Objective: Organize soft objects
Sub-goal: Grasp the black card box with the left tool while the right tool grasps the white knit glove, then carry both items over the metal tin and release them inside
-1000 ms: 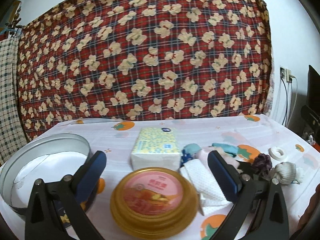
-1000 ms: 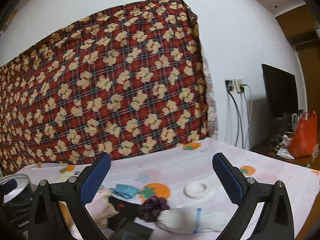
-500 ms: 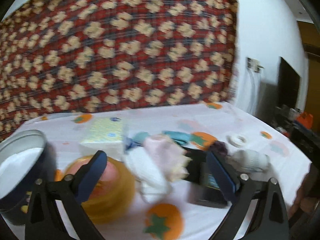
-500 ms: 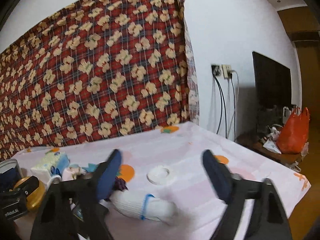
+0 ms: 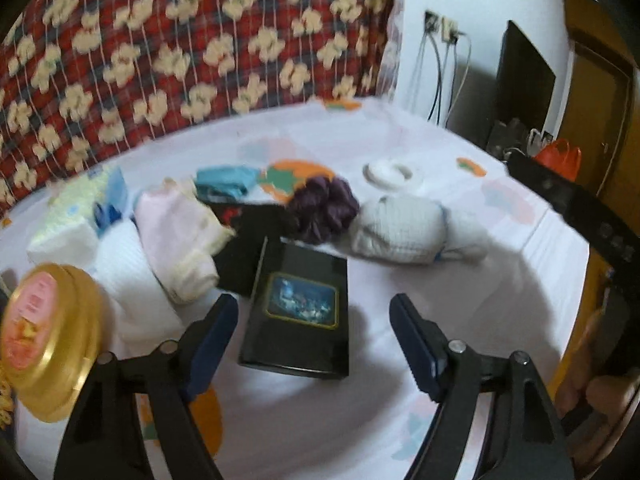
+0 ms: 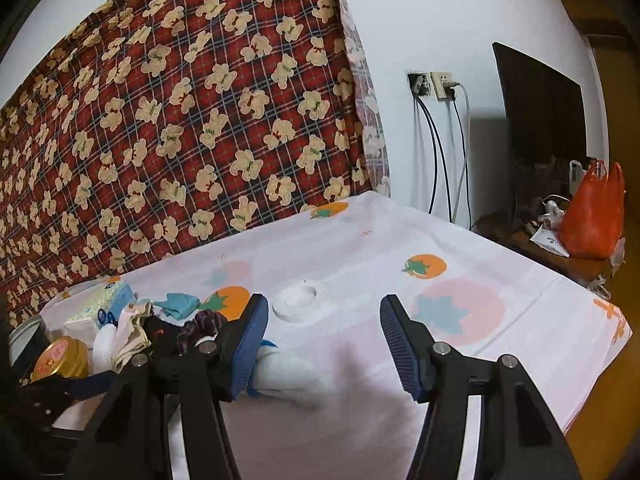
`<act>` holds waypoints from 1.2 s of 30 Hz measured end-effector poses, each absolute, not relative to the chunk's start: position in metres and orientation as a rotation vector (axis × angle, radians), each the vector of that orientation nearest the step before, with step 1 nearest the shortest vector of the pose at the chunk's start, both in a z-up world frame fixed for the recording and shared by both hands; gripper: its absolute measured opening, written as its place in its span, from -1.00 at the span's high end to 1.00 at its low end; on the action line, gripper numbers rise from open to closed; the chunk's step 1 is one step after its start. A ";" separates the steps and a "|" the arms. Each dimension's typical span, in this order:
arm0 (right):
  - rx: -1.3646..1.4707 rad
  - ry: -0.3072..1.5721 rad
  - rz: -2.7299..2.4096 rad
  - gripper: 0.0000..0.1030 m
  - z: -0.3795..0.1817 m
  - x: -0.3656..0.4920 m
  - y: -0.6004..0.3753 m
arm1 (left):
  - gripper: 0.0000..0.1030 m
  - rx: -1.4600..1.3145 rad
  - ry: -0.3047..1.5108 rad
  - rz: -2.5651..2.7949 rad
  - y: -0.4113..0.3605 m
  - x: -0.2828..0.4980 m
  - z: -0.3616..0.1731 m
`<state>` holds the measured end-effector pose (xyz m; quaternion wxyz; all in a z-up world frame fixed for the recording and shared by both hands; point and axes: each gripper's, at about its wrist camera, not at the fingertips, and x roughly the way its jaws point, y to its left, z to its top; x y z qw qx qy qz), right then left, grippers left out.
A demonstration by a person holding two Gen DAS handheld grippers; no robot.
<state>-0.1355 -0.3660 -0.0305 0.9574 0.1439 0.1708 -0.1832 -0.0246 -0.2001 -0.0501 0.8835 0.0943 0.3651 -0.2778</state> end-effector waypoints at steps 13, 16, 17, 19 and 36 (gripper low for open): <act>0.242 0.479 -0.188 -0.42 -0.026 -0.114 -0.370 | -0.05 0.146 0.804 -0.592 -0.193 -0.022 -0.058; 0.180 0.555 -0.109 -0.43 -0.027 -0.096 -0.361 | -0.05 0.102 0.785 -0.597 -0.182 -0.024 -0.051; 0.157 0.583 -0.090 -0.43 -0.029 -0.090 -0.358 | -0.05 0.098 0.771 -0.595 -0.178 -0.027 -0.047; 0.119 0.635 -0.058 -0.43 -0.033 -0.078 -0.351 | -0.05 0.105 0.739 -0.579 -0.169 -0.031 -0.039; 0.010 0.815 -0.050 0.06 -0.061 -0.048 -0.320 | -0.05 0.069 0.685 -0.529 -0.111 -0.032 -0.024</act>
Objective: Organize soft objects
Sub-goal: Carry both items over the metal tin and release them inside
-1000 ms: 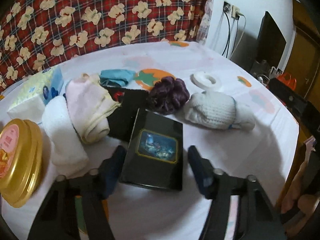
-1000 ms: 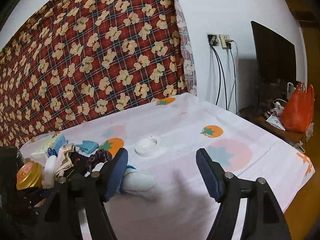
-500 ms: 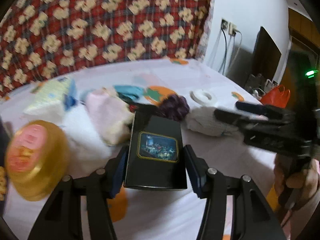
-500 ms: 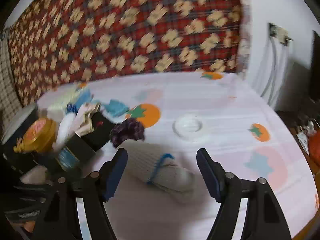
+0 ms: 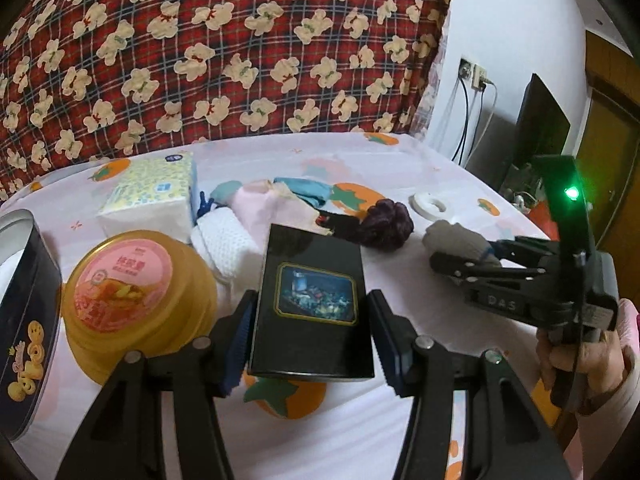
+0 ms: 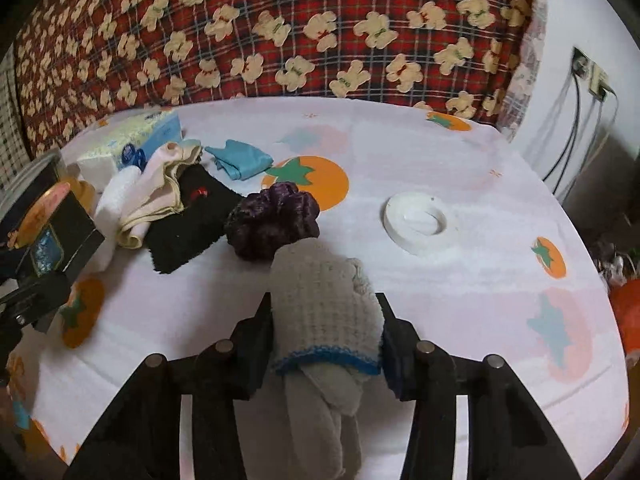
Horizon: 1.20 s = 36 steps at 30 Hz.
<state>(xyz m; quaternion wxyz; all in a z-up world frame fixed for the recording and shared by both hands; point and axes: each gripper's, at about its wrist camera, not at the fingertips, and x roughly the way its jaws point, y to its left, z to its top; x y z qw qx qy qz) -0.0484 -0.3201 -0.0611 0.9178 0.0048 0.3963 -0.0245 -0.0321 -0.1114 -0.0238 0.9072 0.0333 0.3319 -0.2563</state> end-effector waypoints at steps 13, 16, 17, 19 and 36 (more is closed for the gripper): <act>0.132 0.546 0.096 0.05 0.010 -0.065 -0.231 | -0.05 0.002 0.548 -0.403 -0.033 -0.032 0.007; 0.144 0.521 0.164 0.05 0.016 -0.059 -0.197 | -0.05 -0.001 0.515 -0.337 -0.004 -0.032 0.012; 0.143 0.510 0.193 0.05 0.019 -0.055 -0.182 | -0.05 -0.007 0.501 -0.307 0.008 -0.031 0.015; 0.137 0.492 0.228 0.05 0.022 -0.053 -0.157 | -0.05 -0.027 0.484 -0.261 0.032 -0.030 0.018; 0.018 0.435 0.450 0.03 0.018 -0.004 0.035 | -0.05 -0.127 0.454 0.155 0.199 -0.019 0.005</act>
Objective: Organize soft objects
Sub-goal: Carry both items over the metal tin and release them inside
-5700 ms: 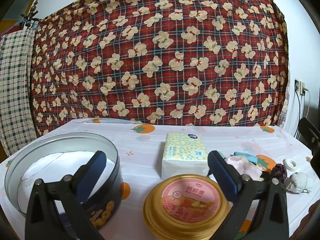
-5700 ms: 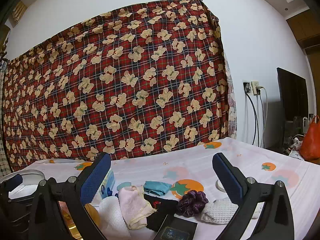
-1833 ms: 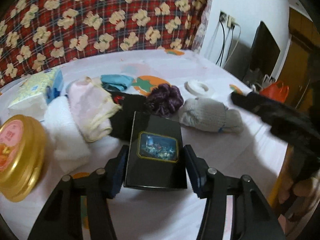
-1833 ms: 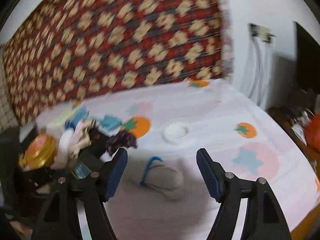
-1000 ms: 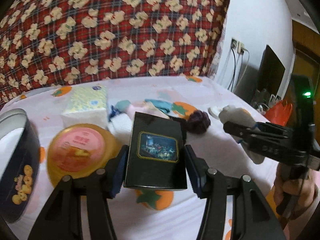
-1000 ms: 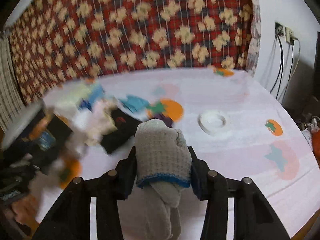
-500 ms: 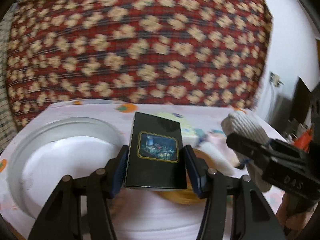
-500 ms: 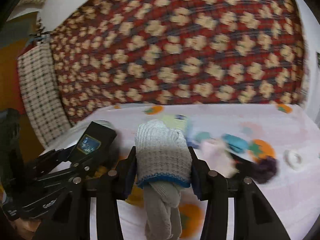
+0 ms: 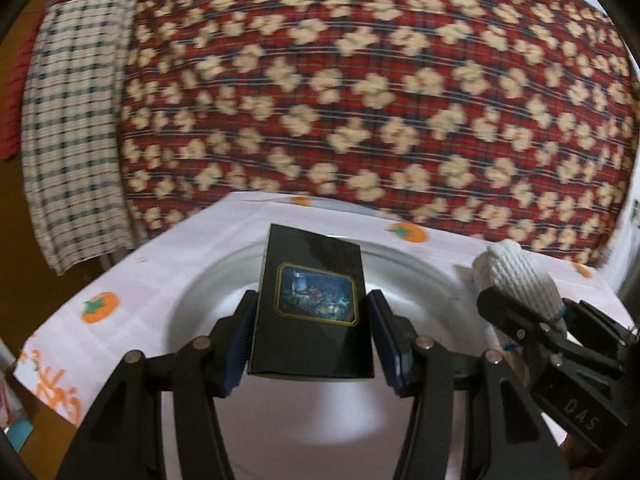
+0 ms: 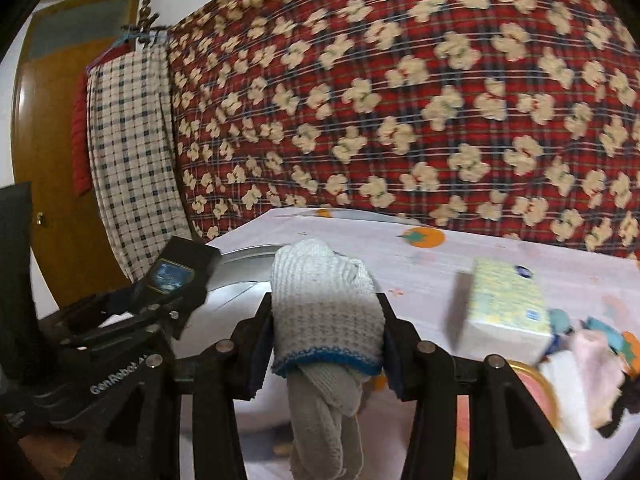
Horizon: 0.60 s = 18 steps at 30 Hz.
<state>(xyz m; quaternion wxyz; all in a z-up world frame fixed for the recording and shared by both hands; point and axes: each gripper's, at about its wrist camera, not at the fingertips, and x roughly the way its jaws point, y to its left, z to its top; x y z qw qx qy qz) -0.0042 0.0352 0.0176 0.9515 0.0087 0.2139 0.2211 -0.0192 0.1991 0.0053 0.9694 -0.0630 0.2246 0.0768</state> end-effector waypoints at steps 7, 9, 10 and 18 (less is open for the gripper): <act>-0.017 0.470 0.463 0.03 0.000 0.020 0.070 | -0.05 -0.125 0.513 0.206 0.222 -0.007 -0.015; -0.012 0.484 0.469 0.03 -0.005 0.025 0.075 | -0.05 -0.122 0.530 0.212 0.223 -0.003 -0.019; -0.012 0.489 0.470 0.03 -0.007 0.028 0.078 | -0.05 -0.121 0.541 0.215 0.224 -0.001 -0.021; -0.016 0.507 0.486 -0.06 -0.016 0.035 0.088 | -0.05 -0.098 0.581 0.227 0.223 0.007 -0.033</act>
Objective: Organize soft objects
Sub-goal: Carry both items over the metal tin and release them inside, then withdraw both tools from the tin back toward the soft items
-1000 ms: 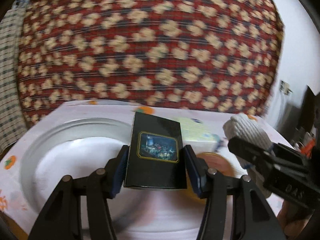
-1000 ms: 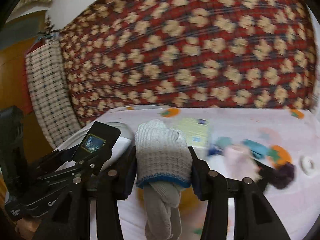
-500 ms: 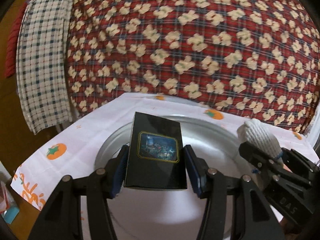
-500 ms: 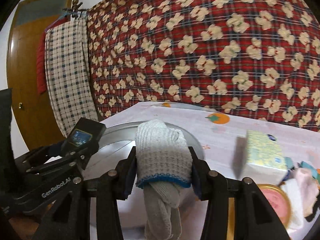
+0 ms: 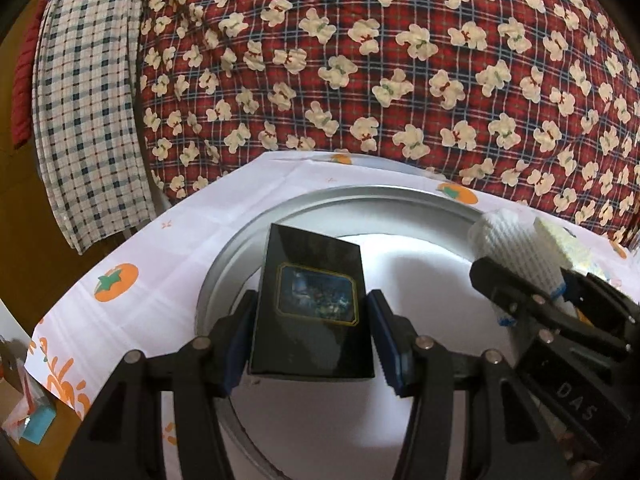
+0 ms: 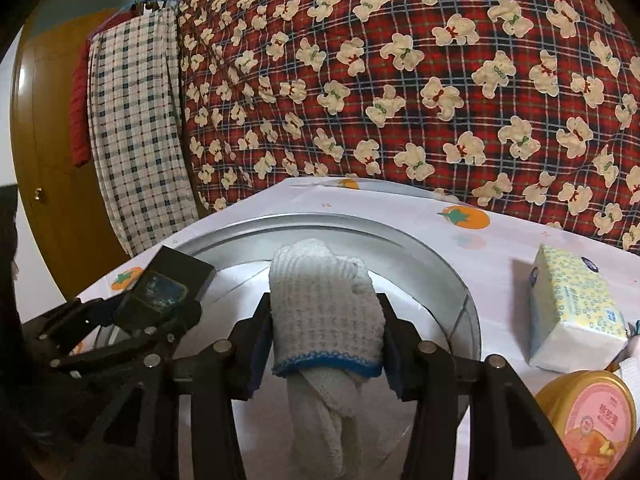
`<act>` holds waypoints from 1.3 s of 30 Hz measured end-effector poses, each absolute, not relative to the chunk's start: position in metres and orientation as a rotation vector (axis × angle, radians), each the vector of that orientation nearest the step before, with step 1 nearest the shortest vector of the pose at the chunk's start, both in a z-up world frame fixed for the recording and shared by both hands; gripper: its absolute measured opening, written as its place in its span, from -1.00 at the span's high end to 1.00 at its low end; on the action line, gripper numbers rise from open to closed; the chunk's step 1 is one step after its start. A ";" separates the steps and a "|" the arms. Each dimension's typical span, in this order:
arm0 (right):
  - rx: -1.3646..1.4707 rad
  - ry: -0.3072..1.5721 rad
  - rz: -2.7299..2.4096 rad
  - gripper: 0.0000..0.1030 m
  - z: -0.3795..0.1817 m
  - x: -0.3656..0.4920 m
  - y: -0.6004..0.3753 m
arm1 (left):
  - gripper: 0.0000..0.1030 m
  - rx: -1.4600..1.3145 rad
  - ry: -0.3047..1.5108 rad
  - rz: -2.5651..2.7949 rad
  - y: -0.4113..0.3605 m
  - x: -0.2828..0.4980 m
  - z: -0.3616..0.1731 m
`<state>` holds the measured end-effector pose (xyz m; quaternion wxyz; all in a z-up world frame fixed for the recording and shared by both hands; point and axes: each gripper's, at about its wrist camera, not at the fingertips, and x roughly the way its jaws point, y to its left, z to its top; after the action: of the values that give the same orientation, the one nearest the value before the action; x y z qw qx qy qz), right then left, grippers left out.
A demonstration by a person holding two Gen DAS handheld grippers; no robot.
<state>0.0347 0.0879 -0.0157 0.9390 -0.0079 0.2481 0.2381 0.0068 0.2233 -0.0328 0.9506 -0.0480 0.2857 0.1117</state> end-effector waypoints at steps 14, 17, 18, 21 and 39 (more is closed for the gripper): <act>0.048 0.259 0.330 -0.58 0.002 0.000 0.052 | -0.99 -0.094 0.456 0.362 0.215 -0.009 -0.023; 0.054 0.226 0.285 -0.59 0.005 -0.004 0.045 | -0.99 -0.119 0.459 0.385 0.217 -0.009 -0.025; 0.055 0.221 0.276 -0.59 0.005 -0.005 0.044 | -0.99 -0.132 0.462 0.395 0.219 -0.008 -0.026; 0.047 0.219 0.265 -0.59 0.006 -0.006 0.044 | -0.99 -0.175 0.465 0.409 0.223 -0.009 -0.031; 0.037 0.237 0.244 -0.60 0.001 -0.011 0.039 | -0.99 -0.186 0.433 0.448 0.212 -0.016 -0.032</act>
<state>-0.0113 0.0393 0.0011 0.9854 0.0183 0.1177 0.1215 -0.0157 0.2124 -0.0317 0.9476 -0.0912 0.2129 0.2200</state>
